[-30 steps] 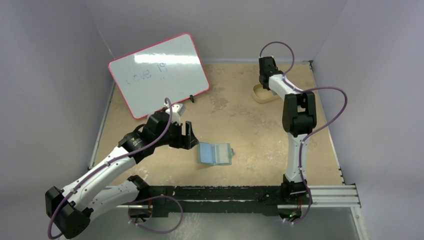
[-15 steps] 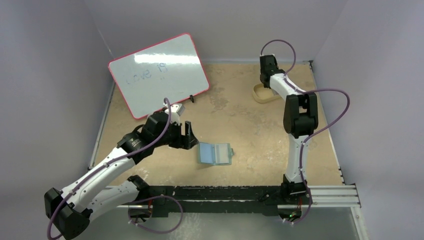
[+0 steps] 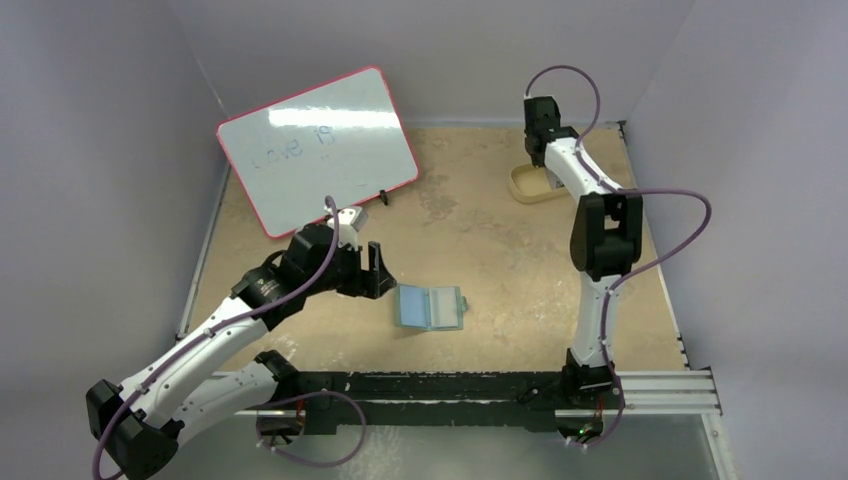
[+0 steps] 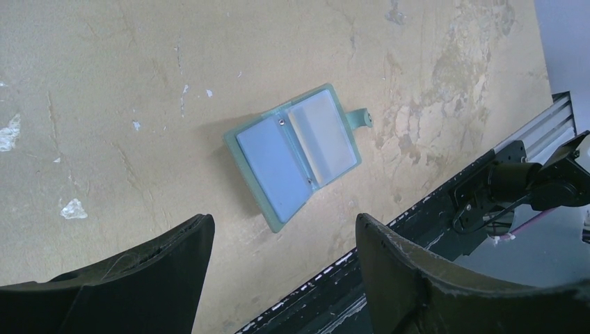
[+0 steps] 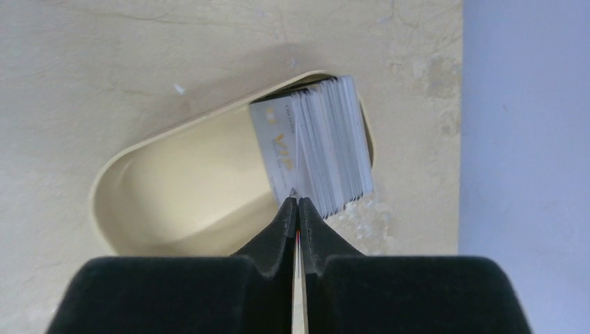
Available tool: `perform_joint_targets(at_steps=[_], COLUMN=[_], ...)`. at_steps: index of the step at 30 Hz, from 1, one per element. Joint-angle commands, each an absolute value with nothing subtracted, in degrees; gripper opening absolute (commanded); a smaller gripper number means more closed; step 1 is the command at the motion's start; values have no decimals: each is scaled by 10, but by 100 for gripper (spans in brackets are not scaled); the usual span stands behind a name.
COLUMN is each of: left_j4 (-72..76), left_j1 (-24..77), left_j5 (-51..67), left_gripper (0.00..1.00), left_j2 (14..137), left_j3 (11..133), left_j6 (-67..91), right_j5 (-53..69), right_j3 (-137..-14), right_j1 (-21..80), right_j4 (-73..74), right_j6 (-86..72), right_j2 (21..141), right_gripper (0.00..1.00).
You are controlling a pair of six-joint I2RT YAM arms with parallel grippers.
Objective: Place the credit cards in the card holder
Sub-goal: Pick up the credit card from the storage box.
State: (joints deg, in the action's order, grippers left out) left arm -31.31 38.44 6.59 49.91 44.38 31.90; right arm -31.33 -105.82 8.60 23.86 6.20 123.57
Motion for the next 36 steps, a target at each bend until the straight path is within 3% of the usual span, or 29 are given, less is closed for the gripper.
perform_joint_targets(at_steps=[1, 7, 16, 27, 36], left_j4=[-291, -293, -242, -95, -55], left_j1=[385, 385, 385, 384, 385], left_j5=[53, -2, -18, -48, -30], left_gripper=[74, 73, 70, 69, 69], left_j2=[493, 494, 453, 431, 416], left_j3=[459, 470, 463, 406, 384], left_j6=[329, 386, 497, 609, 631], right_j5=[-238, -62, 235, 320, 335], right_j3=[-1038, -946, -641, -445, -406], right_j1=[104, 133, 210, 331, 344], right_j4=[263, 230, -66, -344, -426], right_j6=[15, -66, -270, -494, -561], right_j2=[1156, 1057, 848, 729, 645], right_gripper=[1, 0, 0, 0, 0])
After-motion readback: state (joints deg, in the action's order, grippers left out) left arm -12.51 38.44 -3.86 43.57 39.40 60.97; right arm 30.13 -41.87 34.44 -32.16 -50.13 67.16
